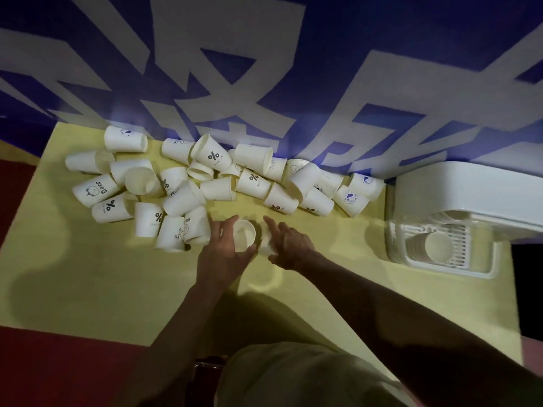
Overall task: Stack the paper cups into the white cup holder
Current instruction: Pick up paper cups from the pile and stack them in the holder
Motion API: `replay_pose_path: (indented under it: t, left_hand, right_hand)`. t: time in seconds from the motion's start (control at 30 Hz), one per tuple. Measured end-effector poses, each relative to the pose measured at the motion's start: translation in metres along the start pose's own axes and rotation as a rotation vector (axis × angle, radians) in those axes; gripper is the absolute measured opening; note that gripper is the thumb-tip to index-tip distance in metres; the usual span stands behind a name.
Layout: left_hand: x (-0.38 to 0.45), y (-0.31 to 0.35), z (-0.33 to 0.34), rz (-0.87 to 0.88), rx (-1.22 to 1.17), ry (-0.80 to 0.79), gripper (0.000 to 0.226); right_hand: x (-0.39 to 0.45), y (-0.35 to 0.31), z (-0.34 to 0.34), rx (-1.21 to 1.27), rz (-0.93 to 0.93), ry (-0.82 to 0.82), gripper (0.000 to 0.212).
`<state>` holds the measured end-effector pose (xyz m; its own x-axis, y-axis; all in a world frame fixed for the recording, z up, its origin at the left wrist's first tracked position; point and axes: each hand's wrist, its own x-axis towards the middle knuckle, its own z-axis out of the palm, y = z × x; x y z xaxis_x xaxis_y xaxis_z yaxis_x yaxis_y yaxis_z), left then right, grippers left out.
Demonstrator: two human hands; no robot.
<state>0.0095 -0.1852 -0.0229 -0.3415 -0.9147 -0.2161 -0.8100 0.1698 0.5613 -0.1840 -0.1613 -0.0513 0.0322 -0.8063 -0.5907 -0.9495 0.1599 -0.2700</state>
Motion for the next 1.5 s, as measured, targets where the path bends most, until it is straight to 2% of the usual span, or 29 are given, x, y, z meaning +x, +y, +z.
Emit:
replay_pose_path:
  t: [0.13, 0.23, 0.47, 0.7, 0.9, 1.17, 1.4, 1.5]
  left_hand:
    - [-0.006, 0.033, 0.004, -0.053, -0.019, -0.074, 0.079]
    - [-0.014, 0.061, 0.012, 0.002, -0.02, -0.118, 0.078]
    - [-0.043, 0.138, 0.047, 0.09, -0.028, -0.151, 0.073]
    - [-0.087, 0.238, 0.09, 0.095, -0.114, -0.091, 0.074]
    - [-0.109, 0.323, 0.135, 0.096, -0.218, 0.008, 0.071]
    - [-0.105, 0.408, 0.173, 0.124, -0.185, 0.037, 0.074]
    - [-0.087, 0.431, 0.18, 0.101, -0.121, 0.042, 0.074]
    - [-0.081, 0.434, 0.186, 0.087, -0.125, 0.042, 0.073]
  right_hand:
    - [-0.064, 0.051, 0.005, 0.195, 0.051, 0.125, 0.085]
    - [-0.119, 0.092, 0.017, 0.336, 0.084, 0.229, 0.073]
    - [-0.226, 0.159, 0.051, 0.569, 0.243, 0.411, 0.076]
    - [-0.287, 0.234, 0.049, 0.643, 0.067, 0.506, 0.072]
    - [-0.314, 0.322, 0.018, 0.659, -0.063, 0.596, 0.068]
    - [-0.321, 0.411, -0.013, 0.589, -0.021, 0.662, 0.066]
    - [-0.297, 0.435, -0.029, 0.584, -0.055, 0.702, 0.065]
    - [-0.28, 0.44, -0.022, 0.524, -0.096, 0.672, 0.066]
